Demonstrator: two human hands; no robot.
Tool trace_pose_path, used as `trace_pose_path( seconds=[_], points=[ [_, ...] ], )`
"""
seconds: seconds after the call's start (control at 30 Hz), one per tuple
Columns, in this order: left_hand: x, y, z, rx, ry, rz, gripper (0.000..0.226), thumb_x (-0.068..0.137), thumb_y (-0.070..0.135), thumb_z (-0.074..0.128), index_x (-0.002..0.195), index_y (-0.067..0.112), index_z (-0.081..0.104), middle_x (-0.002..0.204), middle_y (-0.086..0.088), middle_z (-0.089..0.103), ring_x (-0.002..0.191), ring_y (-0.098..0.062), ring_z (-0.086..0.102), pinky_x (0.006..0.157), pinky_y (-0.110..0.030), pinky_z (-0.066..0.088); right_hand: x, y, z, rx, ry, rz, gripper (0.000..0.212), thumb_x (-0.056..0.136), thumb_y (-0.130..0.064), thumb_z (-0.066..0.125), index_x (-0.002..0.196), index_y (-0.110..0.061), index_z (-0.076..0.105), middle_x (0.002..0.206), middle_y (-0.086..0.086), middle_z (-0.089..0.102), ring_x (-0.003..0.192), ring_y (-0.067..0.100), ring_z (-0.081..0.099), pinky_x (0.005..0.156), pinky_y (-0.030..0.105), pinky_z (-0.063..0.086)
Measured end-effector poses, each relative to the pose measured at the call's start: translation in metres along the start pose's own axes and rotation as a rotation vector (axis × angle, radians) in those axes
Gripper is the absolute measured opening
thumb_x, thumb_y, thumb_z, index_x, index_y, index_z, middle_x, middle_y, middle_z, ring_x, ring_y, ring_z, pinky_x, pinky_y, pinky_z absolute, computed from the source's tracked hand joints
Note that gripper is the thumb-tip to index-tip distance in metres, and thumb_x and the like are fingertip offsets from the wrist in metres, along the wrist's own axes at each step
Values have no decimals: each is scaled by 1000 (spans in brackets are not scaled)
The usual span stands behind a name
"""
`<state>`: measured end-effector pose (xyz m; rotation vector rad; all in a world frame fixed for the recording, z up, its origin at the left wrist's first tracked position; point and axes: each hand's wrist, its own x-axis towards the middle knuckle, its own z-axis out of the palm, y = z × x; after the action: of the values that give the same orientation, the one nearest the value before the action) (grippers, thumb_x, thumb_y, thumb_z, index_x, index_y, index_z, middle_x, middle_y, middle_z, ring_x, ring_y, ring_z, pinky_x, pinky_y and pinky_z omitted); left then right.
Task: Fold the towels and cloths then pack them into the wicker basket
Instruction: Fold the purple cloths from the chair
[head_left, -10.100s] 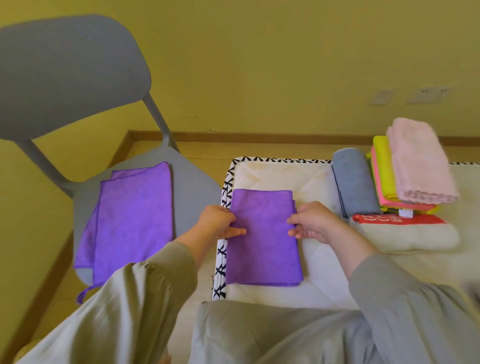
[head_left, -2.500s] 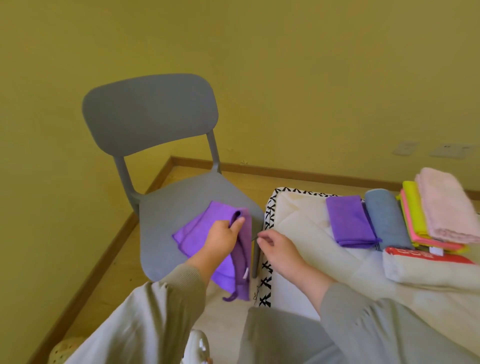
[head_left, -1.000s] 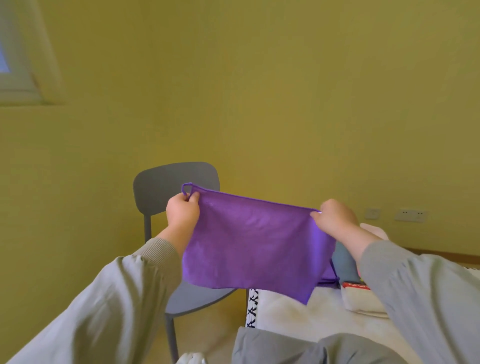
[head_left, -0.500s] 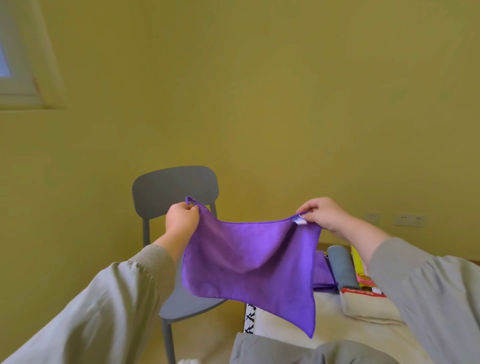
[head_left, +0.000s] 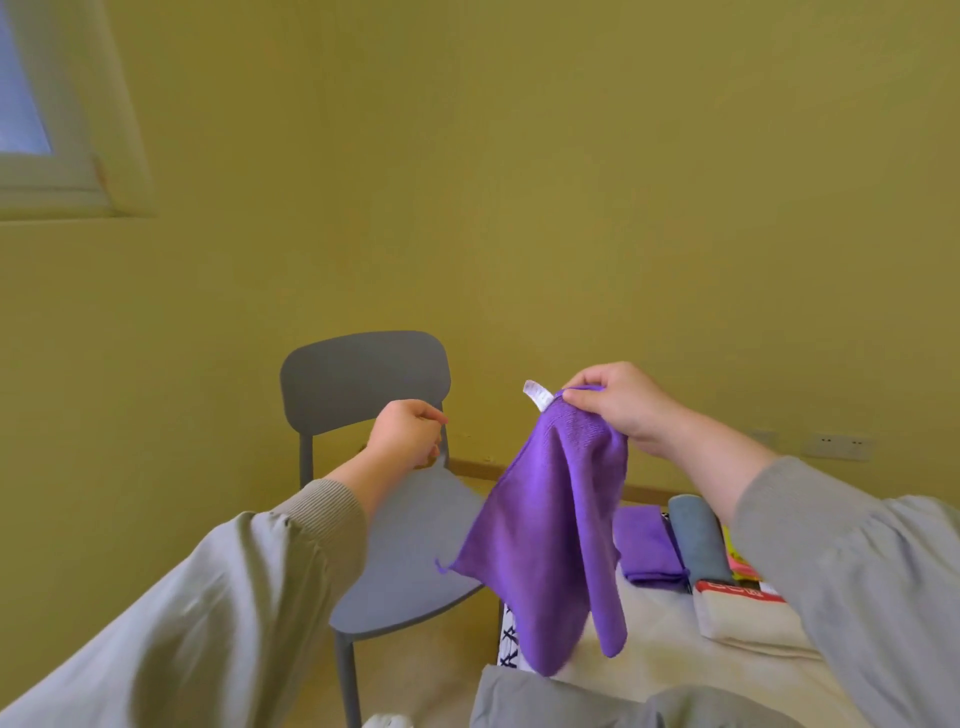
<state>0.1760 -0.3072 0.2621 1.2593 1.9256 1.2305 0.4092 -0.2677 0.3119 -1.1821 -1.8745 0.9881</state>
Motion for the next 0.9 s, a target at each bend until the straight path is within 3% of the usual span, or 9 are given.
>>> trace_pose_path(
  seconds=[0.13,0.27,0.37,0.43,0.57,0.67,0.73,0.8,0.9],
  points=[
    [-10,9,12,29,-159,51,27,89,-1,42,83,11,65,71,-4,60,58,-16,59,56,-25,49,6,-6,8,-52,152,64,24,88,1,56,74,-19,61,74,1,58,66,13,50,57,22,39],
    [-18,16,25,44,-223,79,26,89,0,42,86,11,65,71,-3,62,54,-12,59,48,-19,46,14,-17,9,295,270,250,39,87,13,32,68,-9,57,77,10,56,63,19,51,54,24,42],
    [-24,19,32,-57,-317,111,15,92,7,51,88,10,66,74,-3,63,53,-7,61,53,-21,48,12,-30,7,481,244,287,30,90,15,33,99,11,61,89,16,55,82,27,57,69,33,49],
    [-28,20,37,-77,-371,159,10,90,19,59,90,11,66,80,-3,65,64,-12,63,68,-31,54,10,-36,6,569,234,302,37,91,15,30,121,16,49,107,23,51,103,33,55,88,43,47],
    [-33,16,51,285,-287,323,57,72,54,73,116,22,52,106,6,55,96,-15,58,84,-32,48,11,-44,7,527,254,305,53,82,22,19,128,14,43,139,27,38,132,36,38,107,48,35],
    [-34,6,63,535,-117,350,70,74,49,72,130,20,42,119,0,45,109,-21,50,87,-34,46,11,-48,13,545,251,302,55,81,23,18,130,14,42,140,28,36,132,37,38,107,47,35],
    [-30,2,66,528,-39,318,48,81,37,66,122,17,49,113,-3,48,105,-25,52,77,-33,45,11,-49,15,571,222,302,57,80,24,19,131,13,41,138,29,37,128,38,41,103,45,38],
    [-27,2,64,471,25,305,13,87,23,55,95,14,59,95,-5,52,93,-29,57,66,-31,41,12,-46,17,538,198,292,59,80,26,21,132,10,43,137,26,40,127,36,43,102,43,39],
    [-25,3,58,354,87,275,13,87,12,45,77,13,52,76,-3,54,75,-28,52,59,-29,35,17,-29,15,301,228,256,51,80,23,34,122,3,57,124,23,55,111,32,56,88,35,50]
  ],
)
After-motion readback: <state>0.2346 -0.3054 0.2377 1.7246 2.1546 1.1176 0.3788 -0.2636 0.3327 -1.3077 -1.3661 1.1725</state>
